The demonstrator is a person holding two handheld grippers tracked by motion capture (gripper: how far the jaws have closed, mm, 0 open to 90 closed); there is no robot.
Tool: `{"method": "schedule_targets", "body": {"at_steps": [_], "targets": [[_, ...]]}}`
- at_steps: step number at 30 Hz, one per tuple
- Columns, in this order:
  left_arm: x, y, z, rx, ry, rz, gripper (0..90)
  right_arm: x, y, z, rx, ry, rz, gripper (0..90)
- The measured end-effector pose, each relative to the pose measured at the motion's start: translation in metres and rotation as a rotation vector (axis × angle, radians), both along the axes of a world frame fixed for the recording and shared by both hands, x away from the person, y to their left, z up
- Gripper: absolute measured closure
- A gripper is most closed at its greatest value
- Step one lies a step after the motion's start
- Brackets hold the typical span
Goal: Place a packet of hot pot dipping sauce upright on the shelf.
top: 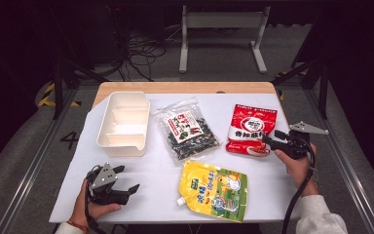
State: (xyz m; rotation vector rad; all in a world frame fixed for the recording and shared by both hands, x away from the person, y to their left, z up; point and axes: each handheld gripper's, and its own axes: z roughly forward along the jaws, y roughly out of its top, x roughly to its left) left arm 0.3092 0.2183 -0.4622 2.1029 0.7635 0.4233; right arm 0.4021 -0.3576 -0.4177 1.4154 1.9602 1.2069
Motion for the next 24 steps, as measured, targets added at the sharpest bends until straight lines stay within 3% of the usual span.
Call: {"method": "schedule_targets", "body": {"at_steps": [2,5,8,10,15,18,24], "targets": [[-0.001,0.001,0.0,0.003,0.0,0.0,17.0,0.006,0.004,-0.008,-0.014,0.036,-0.005,36.9],[-0.001,0.002,-0.001,0.001,0.001,0.004,17.0,0.008,0.005,-0.012,-0.029,0.054,-0.012,36.0],[-0.002,0.002,0.0,-0.003,-0.003,0.0,17.1,0.011,0.006,-0.02,-0.01,0.092,-0.014,33.7],[-0.002,0.001,-0.001,-0.001,0.001,-0.004,17.1,0.013,0.006,-0.025,0.03,0.116,0.001,34.0],[0.001,-0.001,-0.001,0.006,0.005,-0.008,17.1,0.015,0.004,-0.03,0.081,0.15,0.011,36.1],[0.001,-0.001,-0.001,0.009,0.005,-0.006,17.2,0.017,0.001,-0.033,0.135,0.177,0.055,49.0],[0.001,-0.003,-0.001,0.01,0.014,-0.015,17.6,0.014,0.005,-0.028,0.1,0.168,0.096,66.6]]}}
